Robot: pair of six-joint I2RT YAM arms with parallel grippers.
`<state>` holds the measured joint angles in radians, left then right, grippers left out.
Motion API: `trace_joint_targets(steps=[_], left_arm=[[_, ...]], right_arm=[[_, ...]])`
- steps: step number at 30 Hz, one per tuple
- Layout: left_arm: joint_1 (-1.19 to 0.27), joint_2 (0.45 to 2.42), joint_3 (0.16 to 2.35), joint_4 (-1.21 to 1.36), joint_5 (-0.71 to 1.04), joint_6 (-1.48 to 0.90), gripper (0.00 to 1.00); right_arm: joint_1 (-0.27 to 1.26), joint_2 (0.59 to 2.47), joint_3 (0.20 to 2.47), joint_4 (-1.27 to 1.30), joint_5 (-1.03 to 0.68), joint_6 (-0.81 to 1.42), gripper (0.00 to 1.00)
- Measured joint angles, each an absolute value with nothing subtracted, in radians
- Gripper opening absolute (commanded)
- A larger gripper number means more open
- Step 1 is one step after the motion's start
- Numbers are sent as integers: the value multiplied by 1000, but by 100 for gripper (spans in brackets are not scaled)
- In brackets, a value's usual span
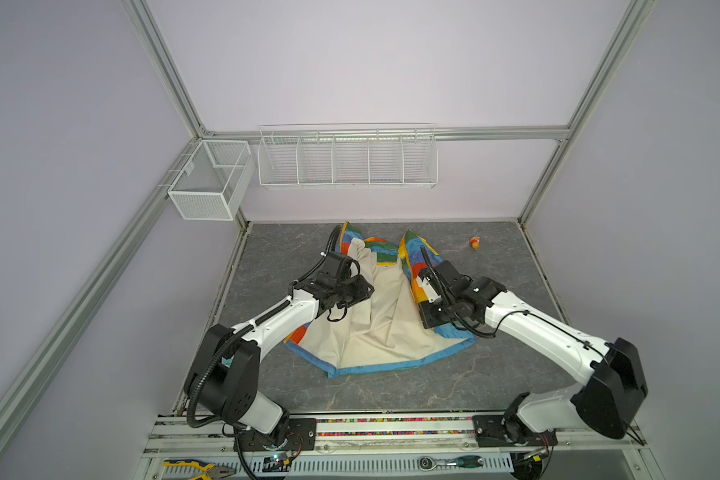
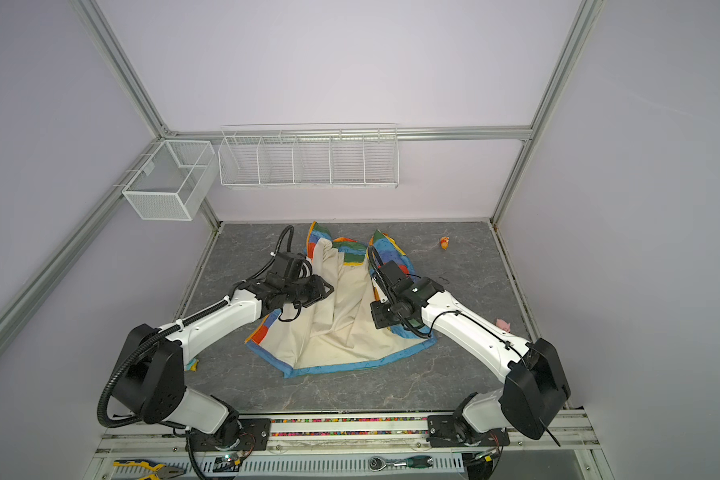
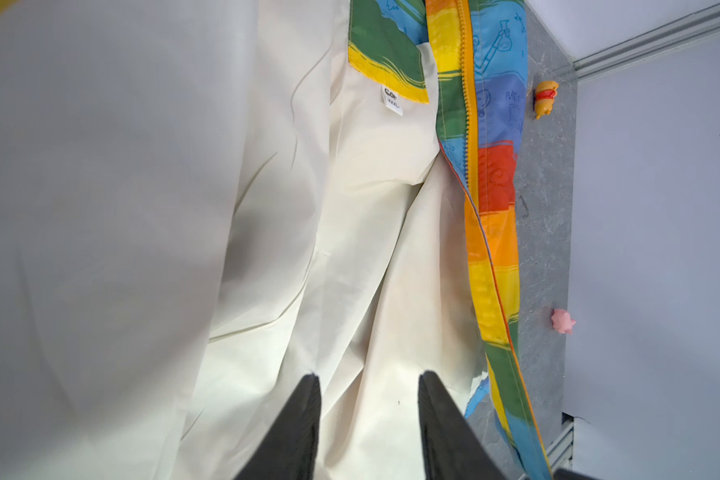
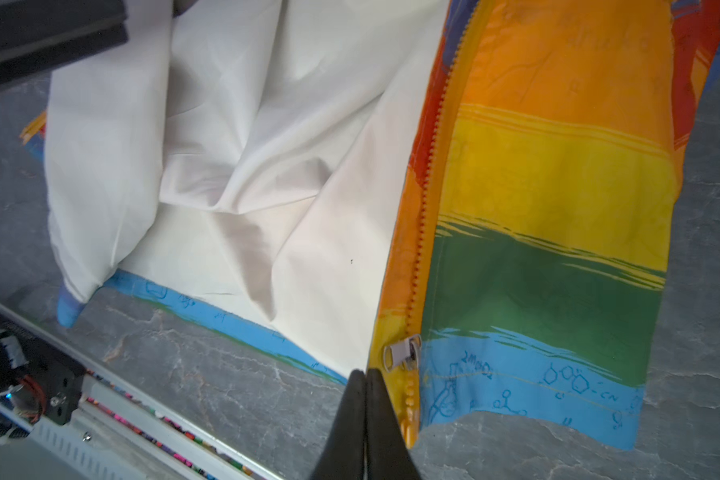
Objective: Zip up the jacket
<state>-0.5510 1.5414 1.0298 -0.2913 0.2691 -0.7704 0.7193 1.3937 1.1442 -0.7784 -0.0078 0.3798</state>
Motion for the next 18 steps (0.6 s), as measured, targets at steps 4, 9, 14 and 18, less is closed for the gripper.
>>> trace_joint_targets(steps=[4, 9, 14, 18], left_arm=[[-532, 1586, 1064, -279, 304, -778, 48], [-528, 1682, 1138, -237, 355, -792, 49], [-529, 1788, 1168, -151, 418, -835, 49], [-531, 1868, 1174, -94, 449, -869, 50]], right_arm=[[742, 1328, 1114, -781, -54, 366, 7], [776, 1290, 1040, -780, -103, 362, 7], [797, 1292, 986, -773, -128, 363, 7], [797, 1295, 974, -759, -128, 367, 7]])
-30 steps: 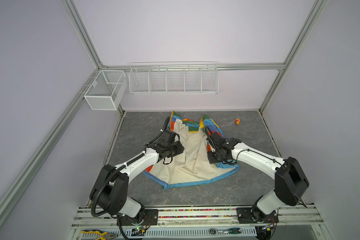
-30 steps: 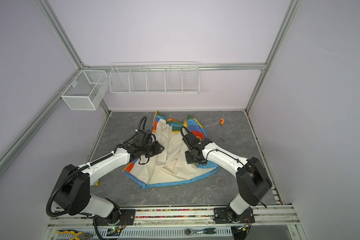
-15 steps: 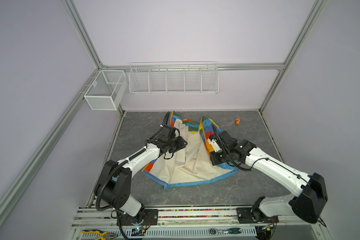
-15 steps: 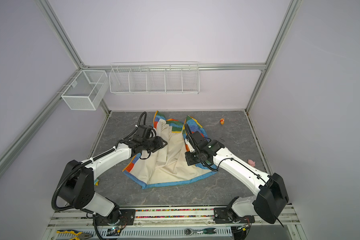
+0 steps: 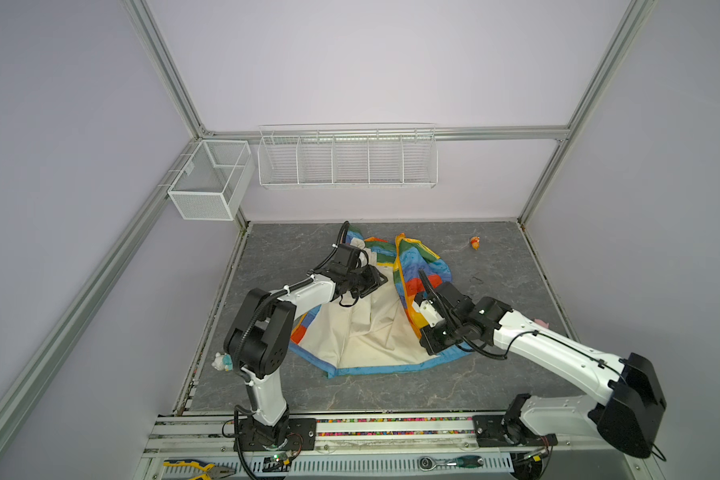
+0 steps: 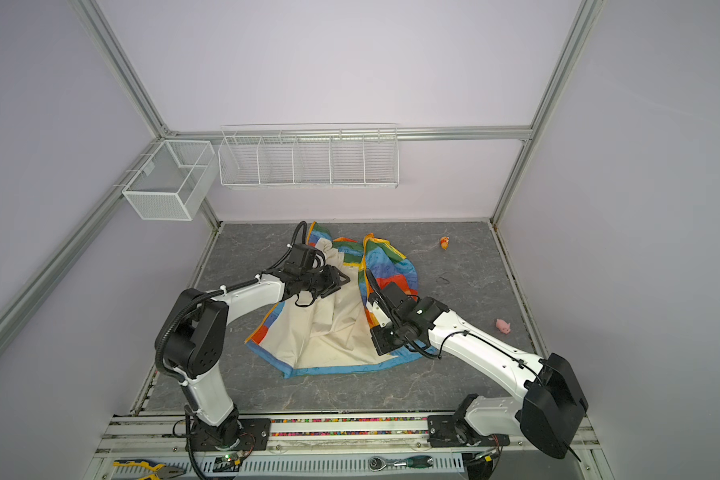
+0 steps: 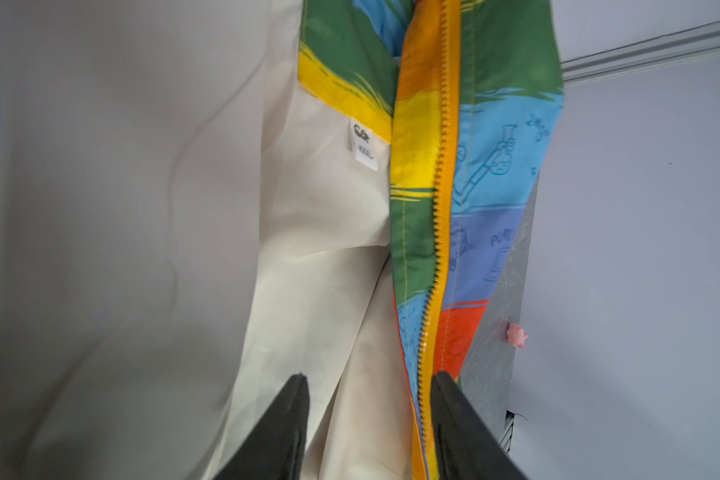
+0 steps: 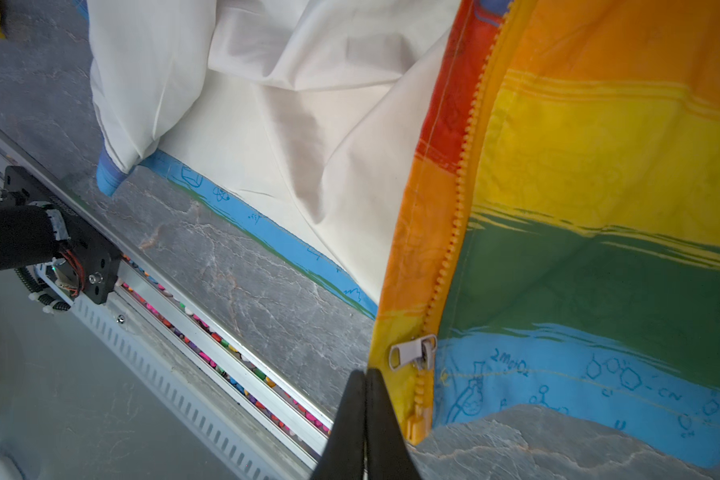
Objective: Zip up the jacket
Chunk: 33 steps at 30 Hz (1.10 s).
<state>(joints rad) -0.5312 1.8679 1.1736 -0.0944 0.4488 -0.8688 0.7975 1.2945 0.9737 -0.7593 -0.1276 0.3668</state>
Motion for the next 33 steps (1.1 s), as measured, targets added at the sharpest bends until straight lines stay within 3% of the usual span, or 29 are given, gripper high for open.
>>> trace_joint_targets(steps=[22, 33], left_arm=[[-559, 2041, 1173, 203, 506, -1029, 52], [-559, 2102, 1350, 229, 522, -1039, 47]], right_arm=[[798, 1294, 974, -738, -129, 370, 7], [797, 1281, 974, -739, -129, 369, 7]])
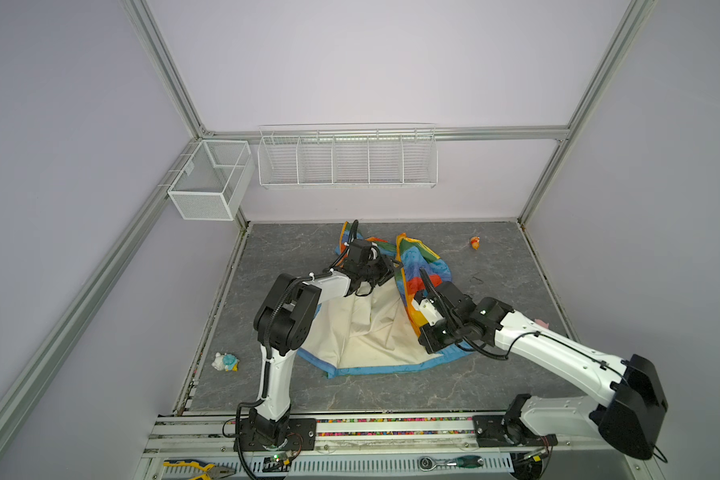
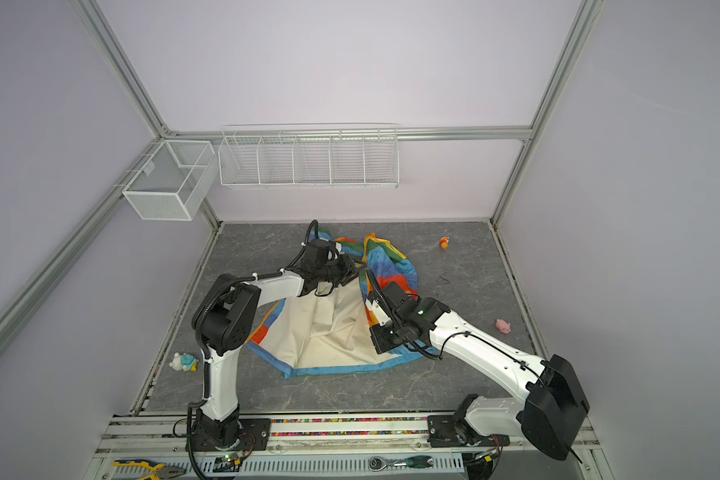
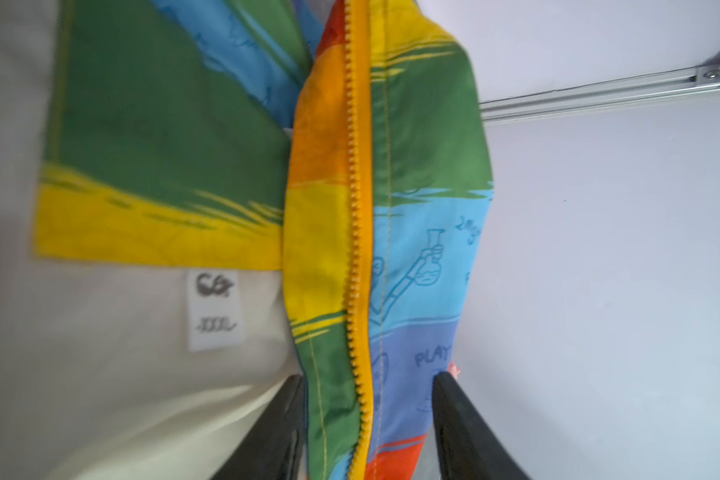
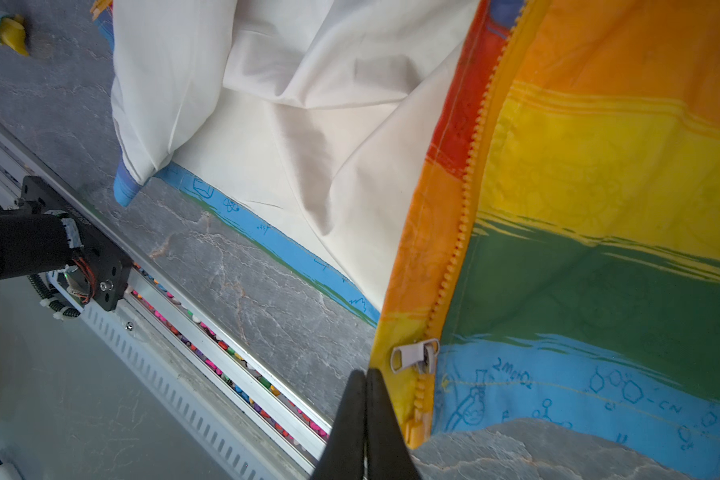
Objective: Zip up the jacket
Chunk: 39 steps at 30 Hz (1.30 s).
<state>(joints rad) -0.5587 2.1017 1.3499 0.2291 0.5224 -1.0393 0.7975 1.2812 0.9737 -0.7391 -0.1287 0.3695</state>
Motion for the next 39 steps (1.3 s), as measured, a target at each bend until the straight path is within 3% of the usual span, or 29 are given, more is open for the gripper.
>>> trace_joint_targets(steps=[2, 9, 12, 19, 23, 26, 33, 39], left_arm=[[-558, 2113, 1369, 231, 526, -1039, 42], [-549, 2139, 1435, 224, 543, -1044, 6], [-541, 2140, 1469, 216, 550, -1035, 0], [-520, 2111, 1471, 172, 547, -997, 0], [-510, 2064, 1439, 116, 533, -965, 35], [-508, 2017, 1375, 90, 516, -954, 44], [-509, 1999, 1284, 69, 498, -949, 44], [-503, 2032, 1377, 23, 494, -929, 46]], right_arm=[[796, 1276, 974, -739, -129, 369, 7], [789, 1269, 974, -739, -134, 367, 7], [782, 1269, 974, -738, -139, 366, 7], [778, 1274, 974, -721, -177, 366, 7], [778, 1293, 974, -710, -184, 366, 7], [776, 1294, 974, -706, -189, 366, 7], [774, 1292, 968, -690, -222, 366, 7], [774, 1244, 923, -696, -223, 367, 7]])
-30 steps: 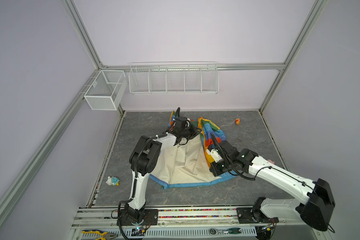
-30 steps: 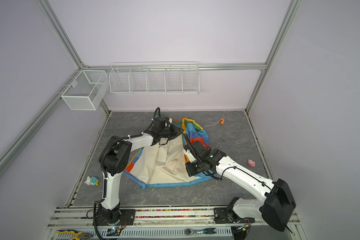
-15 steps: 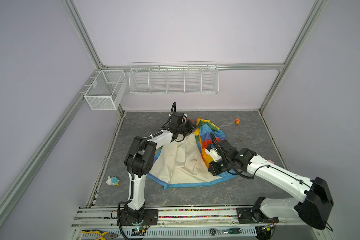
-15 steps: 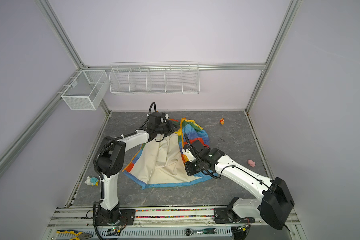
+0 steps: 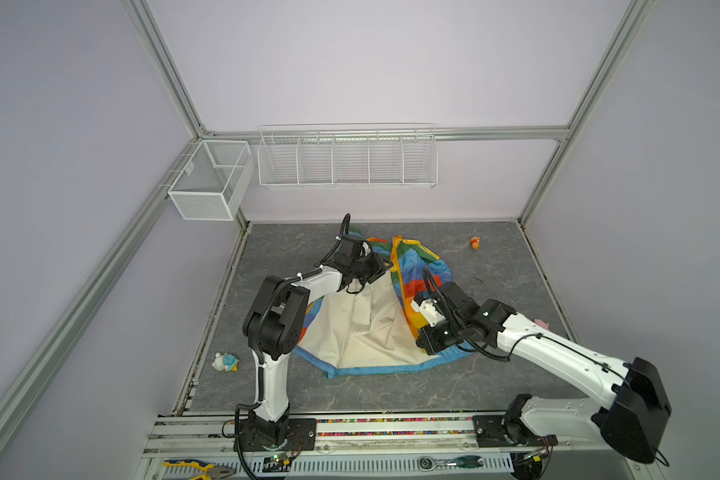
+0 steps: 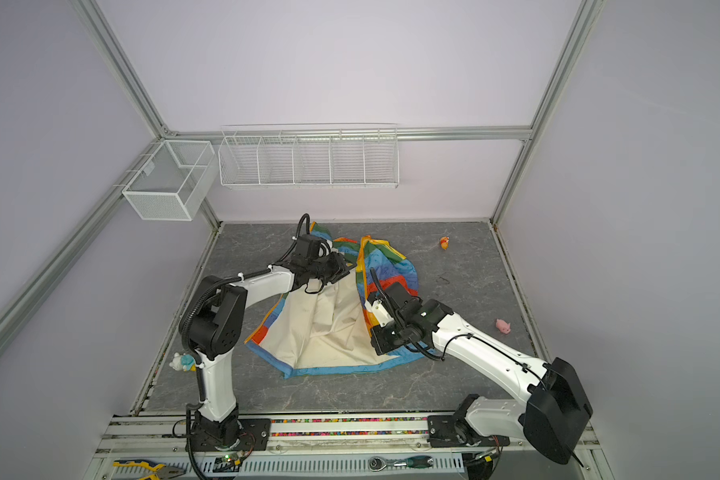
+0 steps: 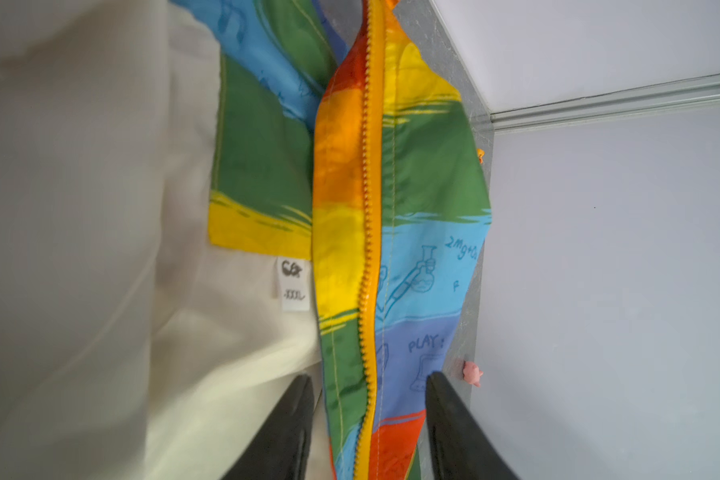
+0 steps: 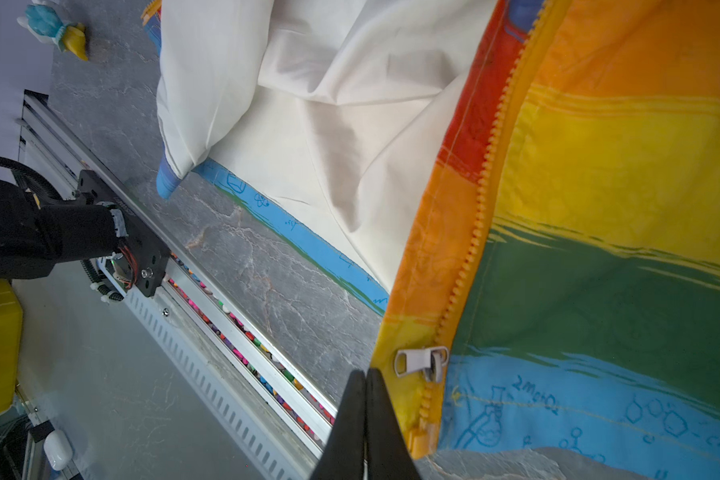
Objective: Zip up the jacket
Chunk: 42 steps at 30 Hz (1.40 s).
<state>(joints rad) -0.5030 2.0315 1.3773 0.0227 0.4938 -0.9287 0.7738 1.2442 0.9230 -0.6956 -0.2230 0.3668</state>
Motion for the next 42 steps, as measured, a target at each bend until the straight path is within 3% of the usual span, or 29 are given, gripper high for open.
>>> trace_joint_targets(steps=[9, 21, 29, 32, 39, 42], left_arm=[[-488, 2174, 1682, -114, 464, -842, 46], [-478, 2404, 1838, -216, 446, -825, 48], [-478, 2447, 1887, -136, 547, -856, 48], [-478, 2447, 1873, -53, 605, -891, 42], [-479, 2447, 1856, 63, 673, -941, 0], [-479, 2445, 1856, 82, 686, -942, 0]], right_arm=[[757, 1213, 903, -713, -178, 376, 7], [725, 1238, 903, -712, -173, 389, 7], [713, 1270, 903, -699, -181, 389, 7], [711, 1285, 903, -691, -187, 389, 7], [704, 1297, 903, -678, -203, 389, 7], [702, 1301, 903, -671, -207, 389, 7]])
